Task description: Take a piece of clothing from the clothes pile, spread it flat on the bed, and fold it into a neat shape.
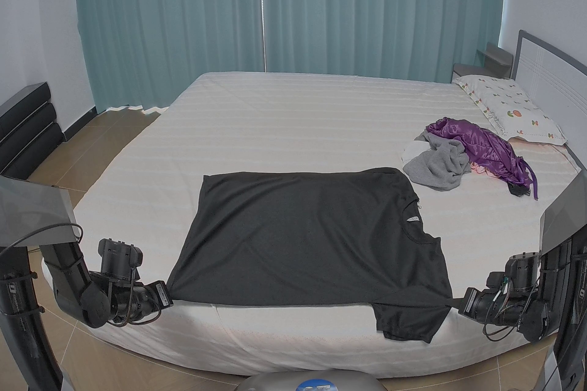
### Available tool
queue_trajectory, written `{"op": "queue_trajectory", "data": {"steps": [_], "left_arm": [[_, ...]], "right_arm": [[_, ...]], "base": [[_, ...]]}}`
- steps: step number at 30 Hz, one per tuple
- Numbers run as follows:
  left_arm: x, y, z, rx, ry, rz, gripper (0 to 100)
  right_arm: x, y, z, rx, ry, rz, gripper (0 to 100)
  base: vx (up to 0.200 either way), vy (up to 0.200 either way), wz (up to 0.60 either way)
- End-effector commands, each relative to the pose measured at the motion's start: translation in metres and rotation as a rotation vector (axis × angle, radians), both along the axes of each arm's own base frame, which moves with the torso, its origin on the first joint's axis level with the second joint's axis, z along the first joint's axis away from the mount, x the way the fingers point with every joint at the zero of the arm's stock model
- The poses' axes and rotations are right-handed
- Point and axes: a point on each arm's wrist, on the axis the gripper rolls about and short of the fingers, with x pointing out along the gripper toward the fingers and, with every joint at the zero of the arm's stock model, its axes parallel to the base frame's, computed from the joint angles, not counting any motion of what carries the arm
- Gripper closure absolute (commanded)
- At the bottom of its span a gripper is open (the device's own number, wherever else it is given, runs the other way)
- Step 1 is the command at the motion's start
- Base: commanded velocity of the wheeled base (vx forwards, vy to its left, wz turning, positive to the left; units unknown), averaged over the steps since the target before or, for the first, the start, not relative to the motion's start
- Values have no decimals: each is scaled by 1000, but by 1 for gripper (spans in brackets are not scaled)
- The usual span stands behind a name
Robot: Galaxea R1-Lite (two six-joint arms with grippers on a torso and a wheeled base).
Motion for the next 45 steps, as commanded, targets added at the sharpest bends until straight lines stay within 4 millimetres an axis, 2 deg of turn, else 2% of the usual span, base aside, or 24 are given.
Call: {"op": "queue_trajectory", "data": {"steps": [1,9,21,22,30,35,39,45], "left_arm": [[-1,4,5,5,-13,6,100],[-8,3,13,8,28,-7,100],[-3,1,7,-48,38,-34,100],[-3,1,7,-50,38,-34,100],[0,1,9,-112,16,-46,100],[11,5,17,-164,-73,6,100],[15,6,20,-201,-104,47,100],[17,7,21,-217,-106,68,100]], "right_arm": [[-5,1,6,-2,-1,6,100],[-9,1,11,-16,9,40,100],[-11,0,-13,-68,82,81,100],[-11,1,-15,-67,87,83,0],[-5,-2,-12,-41,36,46,0],[7,-9,12,46,-60,-64,0],[10,-6,21,109,-83,-104,0],[16,-7,20,167,-74,-151,0]], "base": [[0,0,0],[0,0,0],[0,0,0],[0,0,0],[0,0,0],[0,0,0],[0,0,0],[67,0,0]]}}
